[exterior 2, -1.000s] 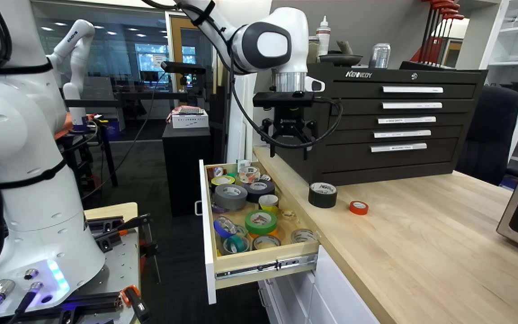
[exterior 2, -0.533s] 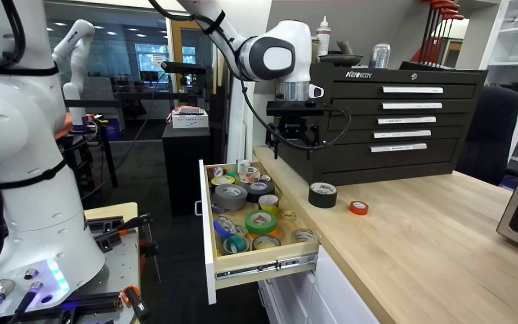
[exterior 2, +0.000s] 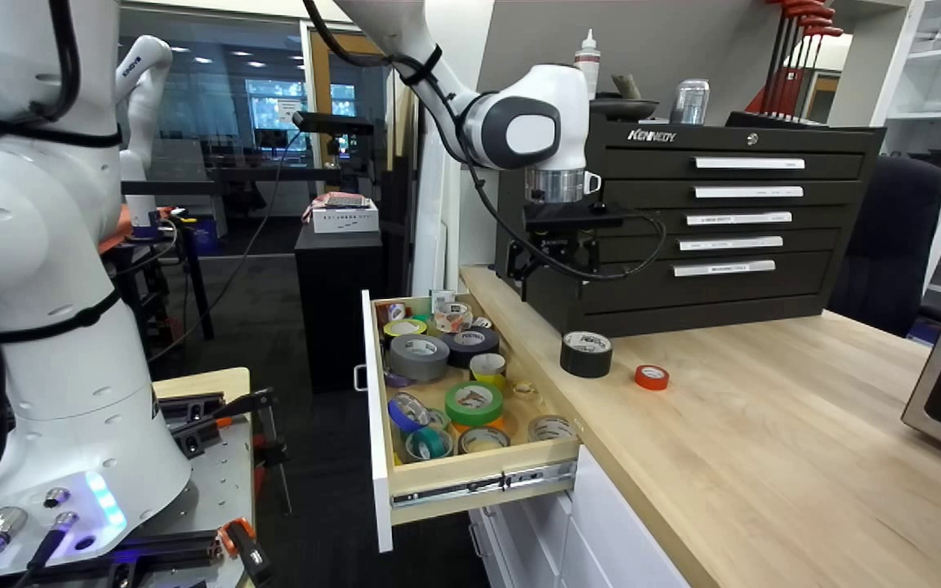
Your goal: Put the black tape in the topmost drawer
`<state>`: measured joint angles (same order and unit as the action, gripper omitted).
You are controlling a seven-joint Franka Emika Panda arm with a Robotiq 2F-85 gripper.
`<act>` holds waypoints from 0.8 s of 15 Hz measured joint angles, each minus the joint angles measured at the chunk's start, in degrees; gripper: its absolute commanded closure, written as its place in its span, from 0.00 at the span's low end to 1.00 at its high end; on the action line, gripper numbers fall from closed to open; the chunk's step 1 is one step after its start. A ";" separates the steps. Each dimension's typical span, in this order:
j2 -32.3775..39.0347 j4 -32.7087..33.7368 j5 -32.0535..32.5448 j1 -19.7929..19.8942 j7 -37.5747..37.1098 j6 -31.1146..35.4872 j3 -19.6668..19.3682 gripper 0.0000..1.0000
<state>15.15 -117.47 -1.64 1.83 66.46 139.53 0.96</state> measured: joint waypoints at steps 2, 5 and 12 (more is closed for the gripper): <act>2.85 2.63 0.04 0.32 1.50 0.03 0.33 0.00; 6.51 6.01 0.10 0.77 3.04 0.03 0.73 0.00; 10.07 7.78 0.21 1.72 4.45 0.03 1.25 0.00</act>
<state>25.23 -109.69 -1.44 3.55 70.91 139.55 2.21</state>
